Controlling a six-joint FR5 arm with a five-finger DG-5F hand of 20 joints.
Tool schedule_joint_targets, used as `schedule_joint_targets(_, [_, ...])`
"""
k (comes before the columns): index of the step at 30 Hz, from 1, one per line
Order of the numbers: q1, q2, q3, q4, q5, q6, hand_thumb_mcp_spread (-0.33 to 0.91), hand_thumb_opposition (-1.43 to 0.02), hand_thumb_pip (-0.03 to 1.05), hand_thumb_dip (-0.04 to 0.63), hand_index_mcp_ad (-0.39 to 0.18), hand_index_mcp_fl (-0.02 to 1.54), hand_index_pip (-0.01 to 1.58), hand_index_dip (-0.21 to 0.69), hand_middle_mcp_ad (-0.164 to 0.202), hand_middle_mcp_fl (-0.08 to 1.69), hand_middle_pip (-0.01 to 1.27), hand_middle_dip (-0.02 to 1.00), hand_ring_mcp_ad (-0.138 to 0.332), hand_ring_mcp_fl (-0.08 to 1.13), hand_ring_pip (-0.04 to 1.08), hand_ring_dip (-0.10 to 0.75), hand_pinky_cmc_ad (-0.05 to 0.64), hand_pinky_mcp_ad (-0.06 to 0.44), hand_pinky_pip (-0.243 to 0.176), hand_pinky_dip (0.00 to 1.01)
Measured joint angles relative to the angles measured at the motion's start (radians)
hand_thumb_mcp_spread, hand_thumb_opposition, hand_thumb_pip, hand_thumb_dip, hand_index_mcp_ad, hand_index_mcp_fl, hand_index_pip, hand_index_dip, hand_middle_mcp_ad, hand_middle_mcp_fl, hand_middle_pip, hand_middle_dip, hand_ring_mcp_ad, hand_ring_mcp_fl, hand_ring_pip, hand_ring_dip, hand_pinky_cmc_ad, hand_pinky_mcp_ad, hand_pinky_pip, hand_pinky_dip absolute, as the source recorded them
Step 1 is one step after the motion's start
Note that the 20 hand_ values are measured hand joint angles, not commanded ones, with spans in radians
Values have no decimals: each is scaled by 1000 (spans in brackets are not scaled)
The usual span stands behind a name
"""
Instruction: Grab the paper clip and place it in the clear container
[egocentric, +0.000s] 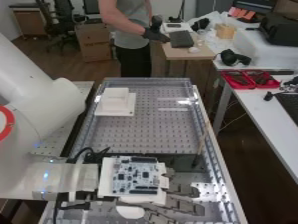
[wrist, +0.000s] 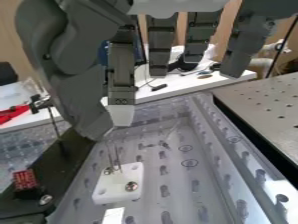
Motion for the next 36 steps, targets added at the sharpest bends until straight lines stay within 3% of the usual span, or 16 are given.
schedule_joint_targets(2, [-2, -1, 3, -2, -9, -5, 417, -829, 703, 300, -147, 216, 1550, 168, 40, 159, 140, 202, 131, -3, 99, 94, 344, 295, -21, 279])
schedule_joint_targets(14, [-6, -14, 26, -15, -36, -18, 415, -834, 777, 333, -152, 204, 1553, 168, 42, 152, 134, 204, 122, -3, 99, 98, 330, 295, -10, 269])
schedule_joint_targets(36, [-9, -26, 29, -28, -47, -30, 415, -836, 777, 333, -155, 204, 1553, 164, 40, 152, 136, 204, 117, -3, 99, 94, 332, 278, -12, 255])
